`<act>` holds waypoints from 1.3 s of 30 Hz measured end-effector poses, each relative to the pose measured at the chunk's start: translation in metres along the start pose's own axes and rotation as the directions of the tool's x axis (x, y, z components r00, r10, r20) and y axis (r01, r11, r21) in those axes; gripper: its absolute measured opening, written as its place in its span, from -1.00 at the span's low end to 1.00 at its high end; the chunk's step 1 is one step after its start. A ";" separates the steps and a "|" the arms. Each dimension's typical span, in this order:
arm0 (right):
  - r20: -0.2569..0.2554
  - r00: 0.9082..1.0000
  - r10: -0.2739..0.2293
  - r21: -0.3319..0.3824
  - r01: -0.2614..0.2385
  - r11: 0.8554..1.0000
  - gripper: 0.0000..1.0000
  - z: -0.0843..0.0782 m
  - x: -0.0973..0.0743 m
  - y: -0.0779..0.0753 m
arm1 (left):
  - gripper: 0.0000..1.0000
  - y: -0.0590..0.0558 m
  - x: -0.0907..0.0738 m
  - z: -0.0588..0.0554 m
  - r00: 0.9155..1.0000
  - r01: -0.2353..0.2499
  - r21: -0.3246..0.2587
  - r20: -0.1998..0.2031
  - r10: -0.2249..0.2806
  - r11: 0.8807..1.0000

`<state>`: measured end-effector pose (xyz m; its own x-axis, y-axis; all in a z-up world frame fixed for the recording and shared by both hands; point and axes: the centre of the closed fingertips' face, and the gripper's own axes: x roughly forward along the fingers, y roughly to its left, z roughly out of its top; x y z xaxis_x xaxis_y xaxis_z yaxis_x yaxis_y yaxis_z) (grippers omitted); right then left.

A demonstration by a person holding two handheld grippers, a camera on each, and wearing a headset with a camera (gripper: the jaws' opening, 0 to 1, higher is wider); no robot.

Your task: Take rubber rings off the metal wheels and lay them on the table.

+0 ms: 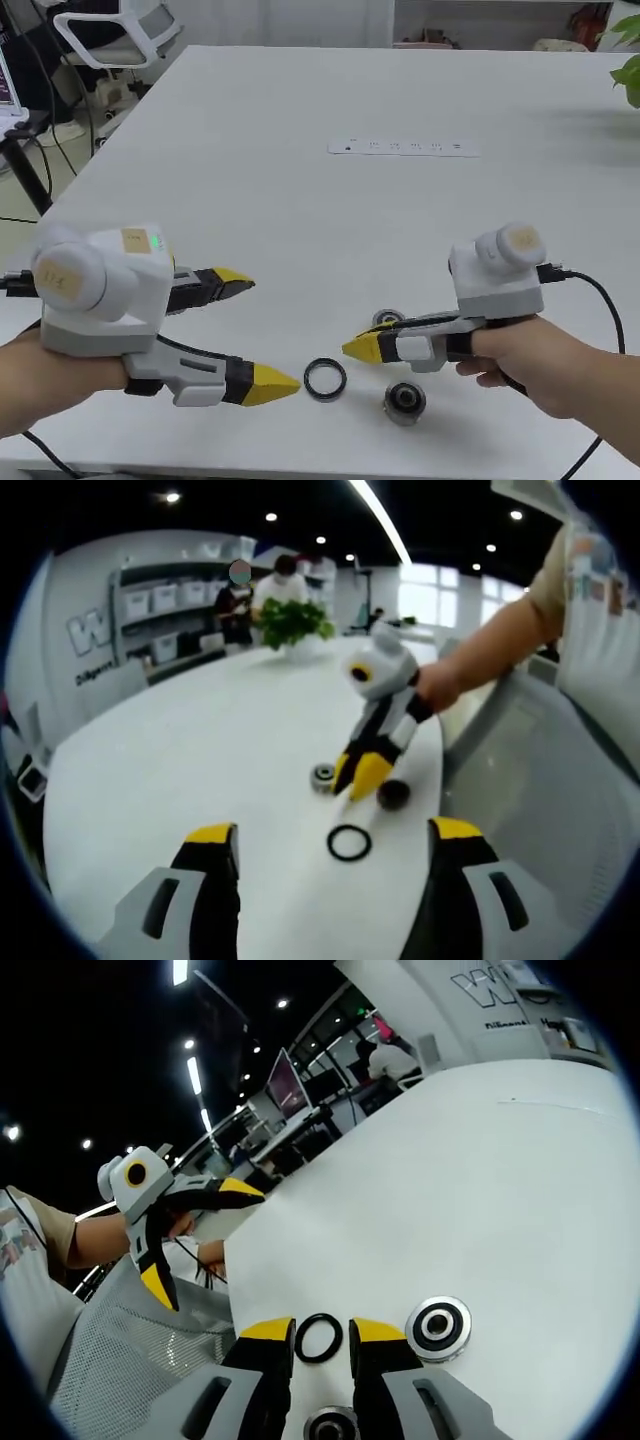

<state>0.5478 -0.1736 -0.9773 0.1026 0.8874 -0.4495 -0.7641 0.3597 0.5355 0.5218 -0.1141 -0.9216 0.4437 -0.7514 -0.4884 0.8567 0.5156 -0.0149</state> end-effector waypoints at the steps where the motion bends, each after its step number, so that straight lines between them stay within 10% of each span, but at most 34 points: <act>1: 0.003 1.000 -0.002 -0.006 0.002 1.000 -0.58 0.001 -0.001 0.000 | 0.57 0.000 0.000 0.001 1.000 -0.001 0.002 0.000 0.001 1.000; 18: 0.120 0.990 -0.068 -0.095 0.080 0.992 -0.21 0.022 -0.047 0.005 | 0.59 -0.005 -0.006 0.009 0.999 -0.011 -0.023 0.030 0.012 1.000; 39: 0.157 0.965 -0.211 -0.266 0.247 0.932 0.19 0.014 -0.101 0.010 | 0.63 -0.016 -0.011 0.017 0.998 -0.022 -0.044 0.052 0.024 0.999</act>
<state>0.5388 -0.2560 -0.9170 0.3598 0.8256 -0.4346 -0.8561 0.4774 0.1981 0.5071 -0.1207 -0.9013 0.4772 -0.7593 -0.4424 0.8344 0.5495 -0.0430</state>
